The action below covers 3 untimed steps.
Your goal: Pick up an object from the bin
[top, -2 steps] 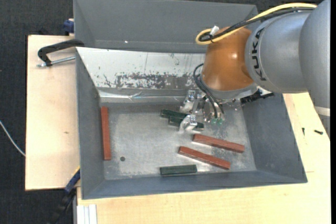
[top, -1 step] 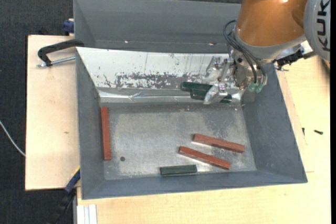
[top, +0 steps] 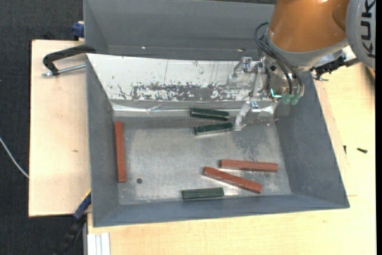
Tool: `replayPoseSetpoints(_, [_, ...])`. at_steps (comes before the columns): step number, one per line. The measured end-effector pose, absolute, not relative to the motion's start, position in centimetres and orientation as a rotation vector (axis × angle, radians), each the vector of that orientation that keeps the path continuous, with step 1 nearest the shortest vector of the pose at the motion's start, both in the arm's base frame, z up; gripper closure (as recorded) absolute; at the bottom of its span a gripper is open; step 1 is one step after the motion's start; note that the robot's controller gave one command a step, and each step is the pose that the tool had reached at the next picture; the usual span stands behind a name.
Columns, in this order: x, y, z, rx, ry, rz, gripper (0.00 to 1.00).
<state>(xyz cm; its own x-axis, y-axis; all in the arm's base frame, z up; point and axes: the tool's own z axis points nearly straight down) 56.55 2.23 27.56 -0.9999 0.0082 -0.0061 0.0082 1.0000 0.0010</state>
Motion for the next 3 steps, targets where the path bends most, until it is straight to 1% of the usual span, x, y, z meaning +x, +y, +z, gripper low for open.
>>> replayPoseSetpoints(1, [56.5,2.2,27.6,0.014,3.136,0.002,0.00])
replayPoseSetpoints(2, [53.3,2.5,24.1,-0.009,3.129,0.002,0.00])
replayPoseSetpoints(3, [52.2,2.3,17.9,-0.012,3.137,0.002,0.00])
